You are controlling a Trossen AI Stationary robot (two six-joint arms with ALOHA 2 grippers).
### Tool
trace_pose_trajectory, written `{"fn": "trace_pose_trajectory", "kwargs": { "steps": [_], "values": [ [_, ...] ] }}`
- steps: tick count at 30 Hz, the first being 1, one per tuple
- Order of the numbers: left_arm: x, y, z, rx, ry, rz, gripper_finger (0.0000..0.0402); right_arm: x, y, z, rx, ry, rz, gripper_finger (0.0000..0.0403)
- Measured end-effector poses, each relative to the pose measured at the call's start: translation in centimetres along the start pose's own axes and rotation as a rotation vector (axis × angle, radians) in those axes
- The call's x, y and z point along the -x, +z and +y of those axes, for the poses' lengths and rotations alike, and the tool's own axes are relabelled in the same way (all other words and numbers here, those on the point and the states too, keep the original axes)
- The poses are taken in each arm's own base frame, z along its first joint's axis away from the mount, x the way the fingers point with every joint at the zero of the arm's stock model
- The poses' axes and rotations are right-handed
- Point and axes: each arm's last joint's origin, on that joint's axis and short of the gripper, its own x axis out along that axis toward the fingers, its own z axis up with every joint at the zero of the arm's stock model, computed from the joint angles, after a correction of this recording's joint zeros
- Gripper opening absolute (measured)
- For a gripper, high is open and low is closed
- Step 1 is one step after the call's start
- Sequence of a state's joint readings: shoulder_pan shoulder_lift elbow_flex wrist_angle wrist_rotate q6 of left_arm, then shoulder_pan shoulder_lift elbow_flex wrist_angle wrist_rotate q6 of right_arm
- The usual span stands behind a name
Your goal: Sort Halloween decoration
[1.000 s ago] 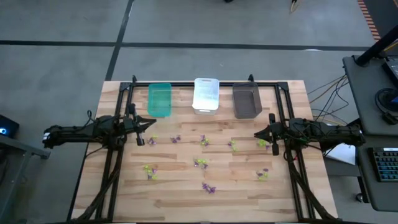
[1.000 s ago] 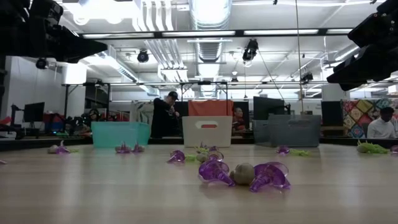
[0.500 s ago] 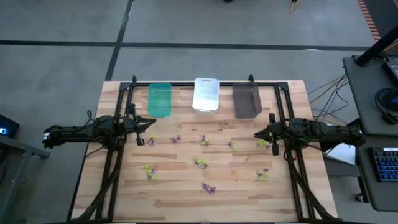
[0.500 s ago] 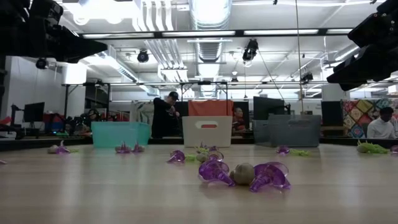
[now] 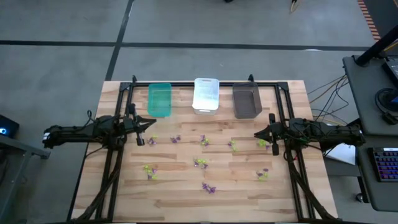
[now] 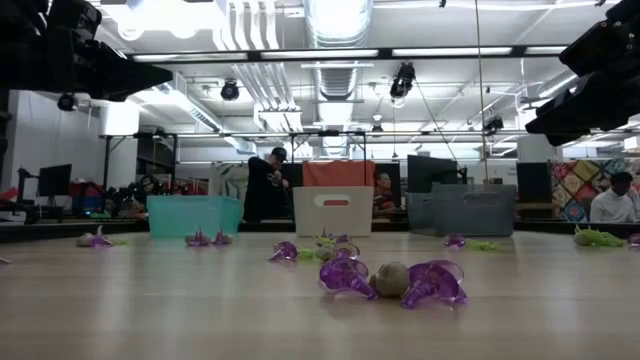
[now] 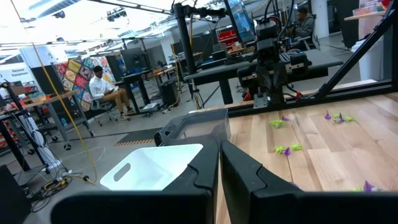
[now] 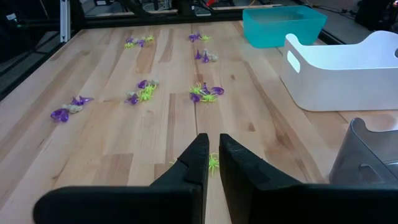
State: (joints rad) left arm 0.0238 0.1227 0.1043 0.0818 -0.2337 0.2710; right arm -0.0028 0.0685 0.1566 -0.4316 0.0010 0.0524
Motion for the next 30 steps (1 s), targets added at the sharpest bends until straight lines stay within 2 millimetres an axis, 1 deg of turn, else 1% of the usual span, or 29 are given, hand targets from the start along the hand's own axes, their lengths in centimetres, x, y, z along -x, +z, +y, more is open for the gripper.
{"fn": "trace_pose_trajectory", "kwargs": {
  "steps": [6, 10, 14, 15, 19, 21, 24, 25, 26, 28, 30],
  "values": [
    [0.0, 0.0, 0.0, 0.0, 0.0, 0.0, 0.0, 0.0, 0.0, 0.0, 0.014, -0.001, -0.001, 0.0029],
    [0.0, 0.0, 0.0, 0.0, 0.0, 0.0, 0.0, 0.0, 0.1, -0.2, 0.24, -0.077, -0.002, 0.0029],
    [0.0, 0.0, 0.0, 0.013, 0.0, -0.001, 0.0, 0.0, 0.1, -0.2, 0.397, -0.079, 0.006, 0.0029],
    [0.0, 0.0, 0.0, 0.065, -0.001, -0.001, 0.0, 0.0, 0.1, -0.2, 0.419, -0.079, 0.007, 0.0029],
    [0.0, 0.4, 0.1, 0.453, -0.01, -0.042, 0.0, 0.0, 0.1, -0.2, 0.445, -0.08, 0.004, 0.0029],
    [0.0, 0.7, 0.2, 0.523, 0.012, -0.077, 0.0, 0.0, 0.1, -0.2, 0.445, -0.08, 0.002, 0.0029],
    [0.0, 1.1, 0.4, 0.54, 0.018, -0.116, 0.0, 0.0, 0.1, -0.2, 0.444, -0.08, 0.002, 0.0029],
    [0.1, 1.2, 0.4, 0.536, 0.019, -0.127, 0.0, 0.0, 0.1, -0.2, 0.423, -0.079, -0.001, 0.0029],
    [0.1, 1.3, 0.4, 0.524, 0.02, -0.138, 0.0, 0.0, 0.2, -0.2, 0.359, -0.072, -0.011, 0.0029],
    [0.1, 1.5, 0.5, 0.501, 0.024, -0.162, 0.0, 0.0, 0.7, -0.1, 0.153, -0.048, -0.069, 0.0029],
    [0.1, 1.6, 0.5, 0.499, 0.027, -0.176, 0.0, 0.1, 1.7, -0.1, -0.061, -0.053, -0.177, 0.0029]
  ]
}}
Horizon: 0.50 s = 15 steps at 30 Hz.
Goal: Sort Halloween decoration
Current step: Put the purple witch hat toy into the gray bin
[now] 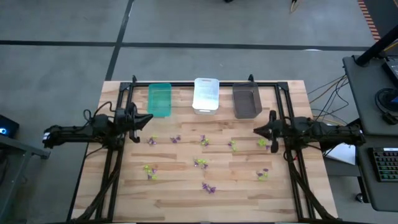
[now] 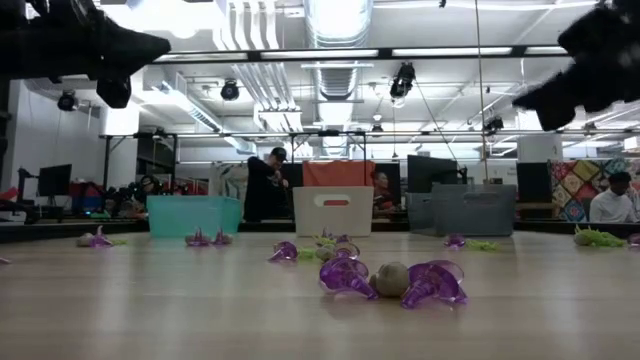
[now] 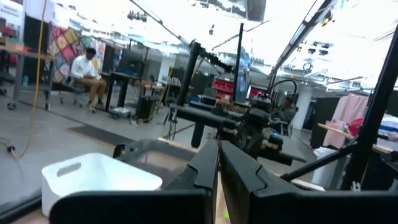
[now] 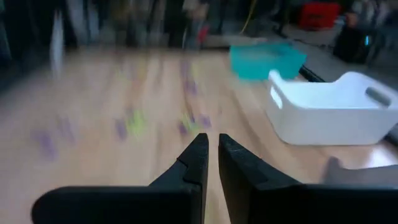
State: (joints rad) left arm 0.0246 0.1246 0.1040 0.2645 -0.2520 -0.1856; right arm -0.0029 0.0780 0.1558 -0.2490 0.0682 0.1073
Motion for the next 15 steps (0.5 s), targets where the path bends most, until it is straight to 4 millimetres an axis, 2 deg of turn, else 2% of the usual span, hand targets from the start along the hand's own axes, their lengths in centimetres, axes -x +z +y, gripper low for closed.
{"fn": "trace_pose_trajectory", "kwargs": {
  "steps": [3, 7, 12, 15],
  "values": [
    [0.0, 0.1, 0.0, -0.021, 0.001, -0.024, 0.0, -0.1, 1.5, 0.0, -0.248, -0.016, -0.157, 0.0029],
    [-0.4, 1.0, -0.2, -0.001, -0.001, -0.126, 0.0, -0.3, 2.6, 0.2, -0.37, 0.019, -0.256, 0.0029],
    [-1.3, 0.3, -0.5, 0.101, -0.055, -0.066, 0.0, -1.4, 2.7, 0.2, -0.463, 0.022, -0.234, 0.0029],
    [-1.9, -0.6, -0.5, 0.183, -0.058, 0.011, 0.0, -2.5, 2.1, 0.2, -0.499, -0.001, -0.159, 0.0029]
  ]
}}
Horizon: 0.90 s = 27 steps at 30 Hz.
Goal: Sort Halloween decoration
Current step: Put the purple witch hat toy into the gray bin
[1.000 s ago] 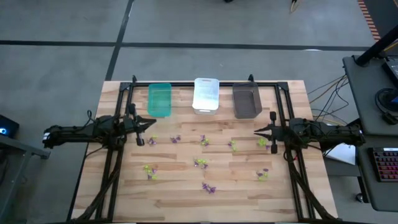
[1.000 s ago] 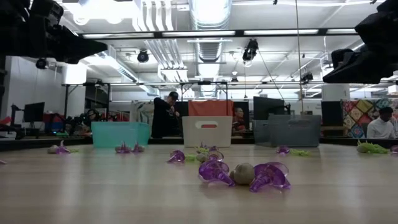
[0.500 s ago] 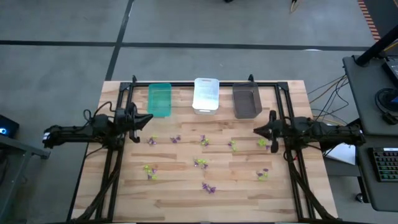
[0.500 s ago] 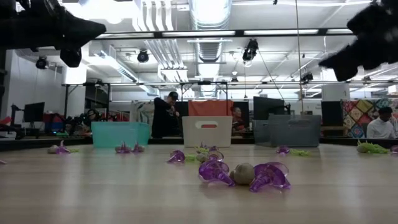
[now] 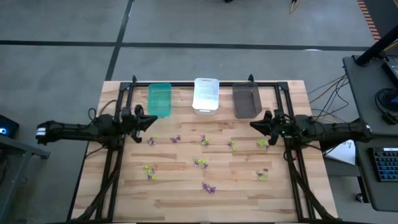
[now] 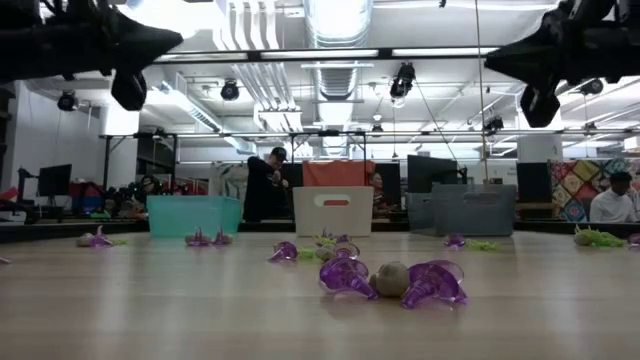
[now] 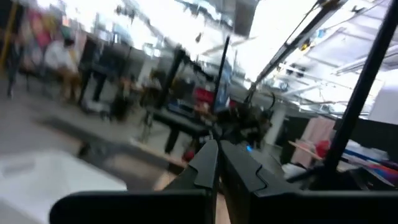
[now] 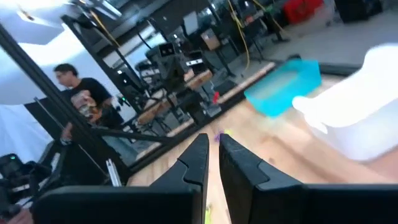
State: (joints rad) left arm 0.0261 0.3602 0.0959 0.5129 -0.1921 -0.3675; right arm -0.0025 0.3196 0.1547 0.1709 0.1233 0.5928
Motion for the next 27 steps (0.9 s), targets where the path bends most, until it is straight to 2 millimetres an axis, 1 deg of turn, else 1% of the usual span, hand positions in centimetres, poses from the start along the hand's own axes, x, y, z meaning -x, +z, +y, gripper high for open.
{"fn": "trace_pose_trajectory", "kwargs": {
  "steps": [5, 10, 14, 21, 24, 27],
  "values": [
    [-1.0, -1.2, 0.3, 0.101, 0.034, 0.077, 0.0, -1.4, -1.3, -0.7, -0.063, -0.085, 0.116, 0.0029],
    [-1.8, -1.5, 0.2, 0.119, 0.036, 0.08, 0.0, -2.1, -1.5, -0.6, -0.116, -0.101, 0.168, 0.0029],
    [-2.2, -1.7, 0.2, 0.109, 0.03, 0.069, 0.0, -2.7, -1.3, -0.2, -0.15, -0.074, 0.215, 0.0029],
    [-2.9, -2.2, 0.2, 0.097, 0.032, 0.075, 0.0, -3.8, -0.6, 0.5, -0.143, -0.074, 0.247, 0.0029],
    [-3.1, -2.5, 0.3, 0.087, 0.036, 0.085, 0.0, -4.2, -0.1, 0.9, -0.119, -0.07, 0.247, 0.0029],
    [-3.4, -2.7, 0.3, 0.089, 0.033, 0.078, 0.0, -4.8, 0.6, 1.5, -0.056, -0.057, 0.241, 0.0029]
  ]
}}
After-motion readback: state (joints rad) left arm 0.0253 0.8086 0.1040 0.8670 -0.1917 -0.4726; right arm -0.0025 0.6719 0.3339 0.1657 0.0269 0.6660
